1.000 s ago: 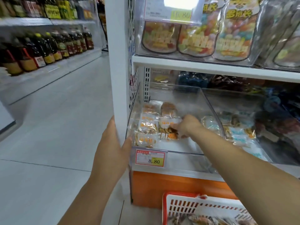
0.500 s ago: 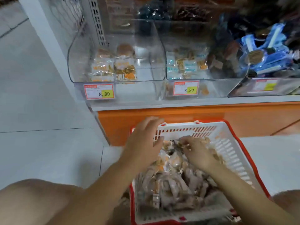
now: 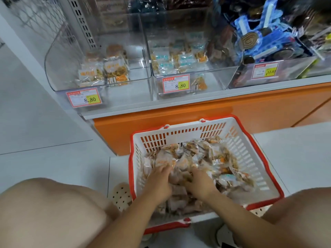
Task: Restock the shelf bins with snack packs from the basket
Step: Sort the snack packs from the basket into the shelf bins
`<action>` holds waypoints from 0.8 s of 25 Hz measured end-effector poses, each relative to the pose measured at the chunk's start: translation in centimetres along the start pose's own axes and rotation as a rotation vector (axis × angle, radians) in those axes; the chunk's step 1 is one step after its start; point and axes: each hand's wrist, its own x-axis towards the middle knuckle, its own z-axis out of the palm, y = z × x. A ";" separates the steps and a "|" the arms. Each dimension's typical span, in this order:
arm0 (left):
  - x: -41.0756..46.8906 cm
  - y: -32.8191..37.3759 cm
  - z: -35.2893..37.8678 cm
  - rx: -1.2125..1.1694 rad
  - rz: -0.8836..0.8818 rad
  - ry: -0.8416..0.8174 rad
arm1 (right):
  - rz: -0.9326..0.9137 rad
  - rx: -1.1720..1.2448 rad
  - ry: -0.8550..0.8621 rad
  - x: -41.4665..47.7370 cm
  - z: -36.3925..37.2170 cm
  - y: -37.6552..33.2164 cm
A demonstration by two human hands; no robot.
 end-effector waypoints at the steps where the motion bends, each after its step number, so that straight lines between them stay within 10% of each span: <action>1: 0.0 0.5 -0.3 -0.047 0.029 0.050 | 0.030 0.187 0.023 0.4 -1.0 0.1; 8: 0.8 2.2 -2.7 -1.055 -0.206 0.106 | 0.025 1.360 -0.239 -0.4 -5.6 -0.3; 12: 0.8 2.4 -3.5 -1.406 -0.269 -0.037 | -0.027 1.398 -0.208 -0.7 -5.5 -0.3; 20: 0.6 2.2 -3.7 -1.309 -0.264 0.088 | 0.008 1.302 -0.137 -1.1 -5.8 -1.2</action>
